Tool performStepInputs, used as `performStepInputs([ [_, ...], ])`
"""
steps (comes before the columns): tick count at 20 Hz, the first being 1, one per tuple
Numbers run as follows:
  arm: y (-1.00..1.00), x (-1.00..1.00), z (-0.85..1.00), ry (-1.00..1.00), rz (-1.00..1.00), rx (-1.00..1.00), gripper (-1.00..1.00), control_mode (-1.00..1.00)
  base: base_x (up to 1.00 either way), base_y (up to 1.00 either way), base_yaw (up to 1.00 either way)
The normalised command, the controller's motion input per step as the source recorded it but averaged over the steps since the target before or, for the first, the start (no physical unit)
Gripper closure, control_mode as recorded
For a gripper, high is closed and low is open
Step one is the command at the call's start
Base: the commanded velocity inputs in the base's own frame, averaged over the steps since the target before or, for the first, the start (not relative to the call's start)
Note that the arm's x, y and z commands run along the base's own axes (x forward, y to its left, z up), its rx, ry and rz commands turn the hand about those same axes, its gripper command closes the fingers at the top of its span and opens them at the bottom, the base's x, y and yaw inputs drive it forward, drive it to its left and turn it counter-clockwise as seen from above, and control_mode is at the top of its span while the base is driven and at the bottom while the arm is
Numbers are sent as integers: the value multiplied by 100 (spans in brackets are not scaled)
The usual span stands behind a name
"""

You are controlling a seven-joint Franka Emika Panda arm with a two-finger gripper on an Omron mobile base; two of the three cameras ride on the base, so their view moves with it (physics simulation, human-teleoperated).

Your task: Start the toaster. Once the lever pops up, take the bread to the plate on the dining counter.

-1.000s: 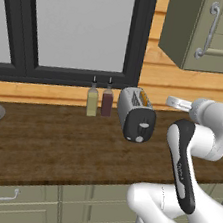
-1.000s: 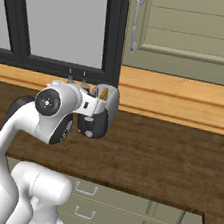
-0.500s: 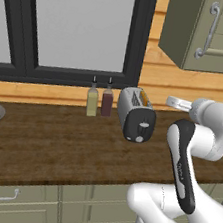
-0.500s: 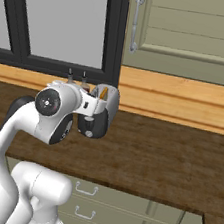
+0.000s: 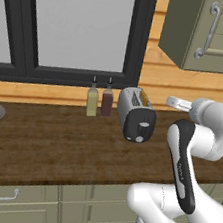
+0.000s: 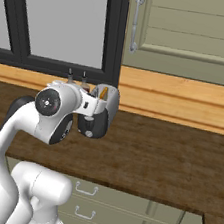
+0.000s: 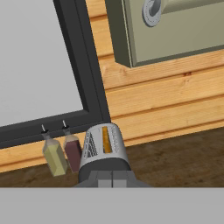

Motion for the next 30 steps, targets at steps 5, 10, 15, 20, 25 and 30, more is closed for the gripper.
performStepInputs([
  [5, 0, 0, 0, 0, 0, 0, 100, -100, 0, 0, 0],
  [10, 0, 0, 0, 0, 0, 0, 100, -100, 0, 0, 0],
  [15, 0, 0, 0, 0, 0, 0, 100, -100, 0, 0, 0],
  [20, 0, 0, 0, 0, 0, 0, 100, -100, 0, 0, 0],
  [25, 0, 0, 0, 0, 0, 0, 100, -100, 0, 0, 0],
  [30, 0, 0, 0, 0, 0, 0, 100, -100, 0, 0, 0],
])
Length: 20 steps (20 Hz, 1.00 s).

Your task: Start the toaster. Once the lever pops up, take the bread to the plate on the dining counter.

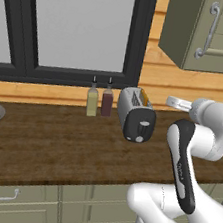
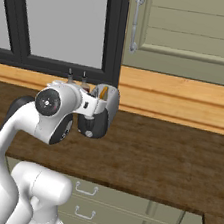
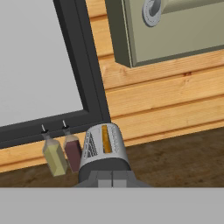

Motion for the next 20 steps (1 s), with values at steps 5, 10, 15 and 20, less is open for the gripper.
performStepInputs([
  [5, 0, 0, 0, 0, 0, 0, 100, -100, 0, 0, 0],
  [10, 0, 0, 0, 0, 0, 0, 100, -100, 0, 0, 0],
  [15, 0, 0, 0, 0, 0, 0, 100, -100, 0, 0, 0],
  [20, 0, 0, 0, 0, 0, 0, 100, -100, 0, 0, 0],
])
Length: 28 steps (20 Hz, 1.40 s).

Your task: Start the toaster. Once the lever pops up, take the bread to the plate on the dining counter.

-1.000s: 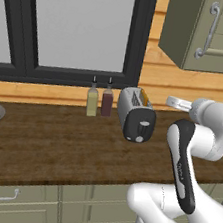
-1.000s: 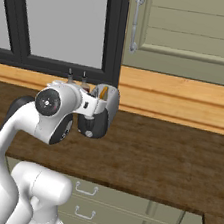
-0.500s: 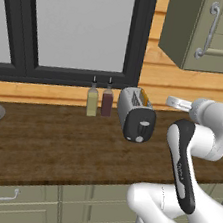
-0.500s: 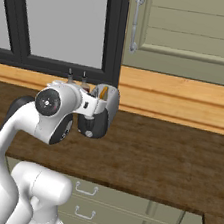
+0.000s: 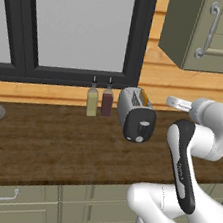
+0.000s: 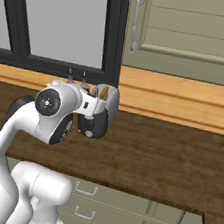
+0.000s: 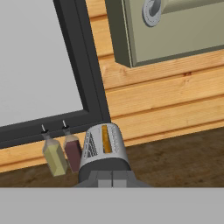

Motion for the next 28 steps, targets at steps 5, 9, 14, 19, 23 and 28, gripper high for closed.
performStepInputs([
  [5, 0, 0, 0, 0, 0, 0, 100, -100, 0, 0, 0],
  [9, 0, 0, 0, 0, 0, 0, 100, -100, 0, 0, 0],
  [14, 0, 0, 0, 0, 0, 0, 100, -100, 0, 0, 0],
  [19, 0, 0, 0, 0, 0, 0, 100, -100, 0, 0, 0],
  [23, 0, 0, 0, 0, 0, 0, 100, -100, 0, 0, 0],
  [28, 0, 0, 0, 0, 0, 0, 100, -100, 0, 0, 0],
])
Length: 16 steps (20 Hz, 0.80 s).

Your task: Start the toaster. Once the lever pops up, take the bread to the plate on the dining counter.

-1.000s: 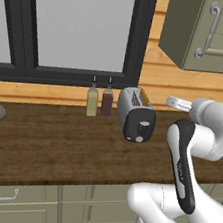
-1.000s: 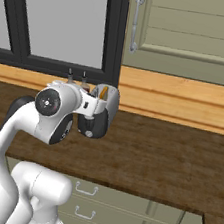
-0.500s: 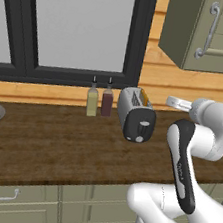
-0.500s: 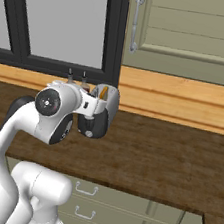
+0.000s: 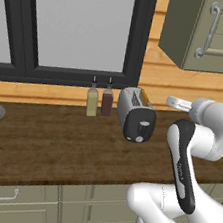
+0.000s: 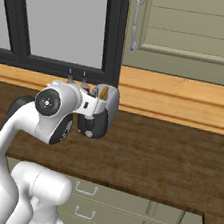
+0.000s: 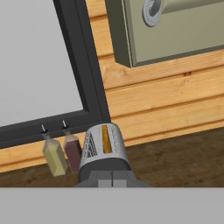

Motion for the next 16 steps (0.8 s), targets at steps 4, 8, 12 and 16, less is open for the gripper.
performStepInputs([
  [4, 0, 0, 0, 0, 0, 0, 100, -100, 0, 0, 0],
  [8, 0, 0, 0, 0, 0, 0, 100, -100, 0, 0, 0],
  [12, 0, 0, 0, 0, 0, 0, 100, -100, 0, 0, 0],
  [16, 0, 0, 0, 0, 0, 0, 100, -100, 0, 0, 0],
])
